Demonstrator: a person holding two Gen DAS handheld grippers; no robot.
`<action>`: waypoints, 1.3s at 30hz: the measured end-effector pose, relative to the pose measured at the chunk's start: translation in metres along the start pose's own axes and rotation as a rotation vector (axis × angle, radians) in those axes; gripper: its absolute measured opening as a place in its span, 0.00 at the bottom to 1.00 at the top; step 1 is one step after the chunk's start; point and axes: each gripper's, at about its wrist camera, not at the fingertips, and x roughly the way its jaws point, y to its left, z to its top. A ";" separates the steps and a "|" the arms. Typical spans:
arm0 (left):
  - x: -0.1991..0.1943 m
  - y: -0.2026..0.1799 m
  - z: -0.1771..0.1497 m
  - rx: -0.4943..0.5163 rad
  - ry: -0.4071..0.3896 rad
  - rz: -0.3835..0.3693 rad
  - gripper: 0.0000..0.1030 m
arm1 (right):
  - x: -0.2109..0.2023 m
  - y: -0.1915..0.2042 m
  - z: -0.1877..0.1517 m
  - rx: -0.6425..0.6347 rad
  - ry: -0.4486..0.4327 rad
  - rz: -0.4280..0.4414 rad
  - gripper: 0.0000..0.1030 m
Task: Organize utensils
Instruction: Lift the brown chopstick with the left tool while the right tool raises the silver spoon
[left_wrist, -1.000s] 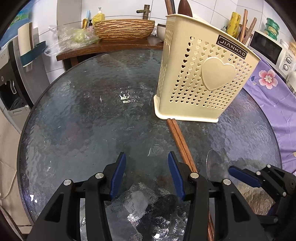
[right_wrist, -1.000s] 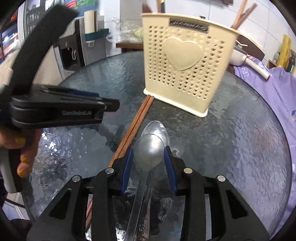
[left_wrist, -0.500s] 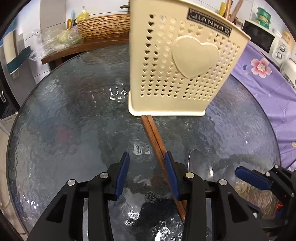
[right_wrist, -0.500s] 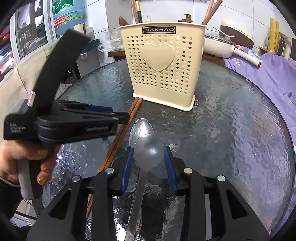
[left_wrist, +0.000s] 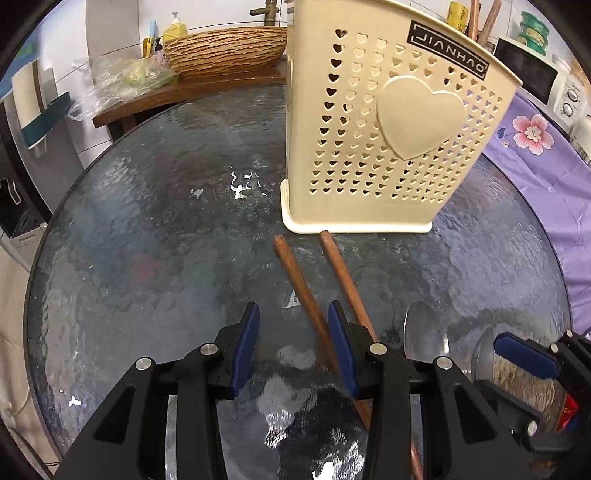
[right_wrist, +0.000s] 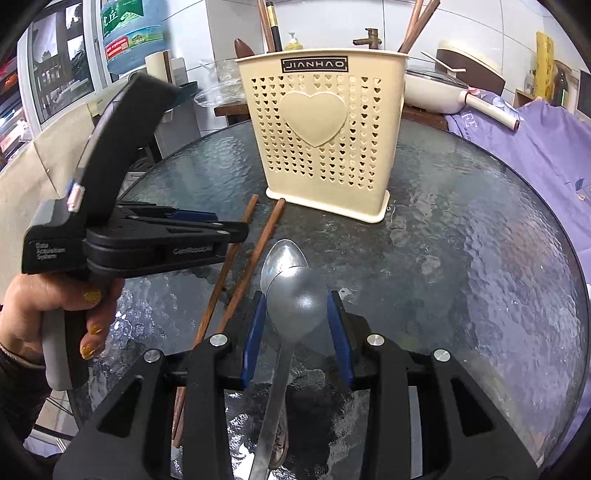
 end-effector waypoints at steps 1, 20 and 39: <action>0.002 -0.002 0.003 0.003 0.006 0.002 0.37 | 0.001 0.001 0.000 -0.001 0.001 -0.002 0.34; -0.019 0.020 0.014 -0.138 -0.055 -0.059 0.06 | -0.035 0.000 0.005 0.021 -0.106 0.024 0.17; -0.062 0.017 0.003 -0.133 -0.164 -0.072 0.06 | -0.006 -0.010 0.006 0.056 0.022 -0.069 0.41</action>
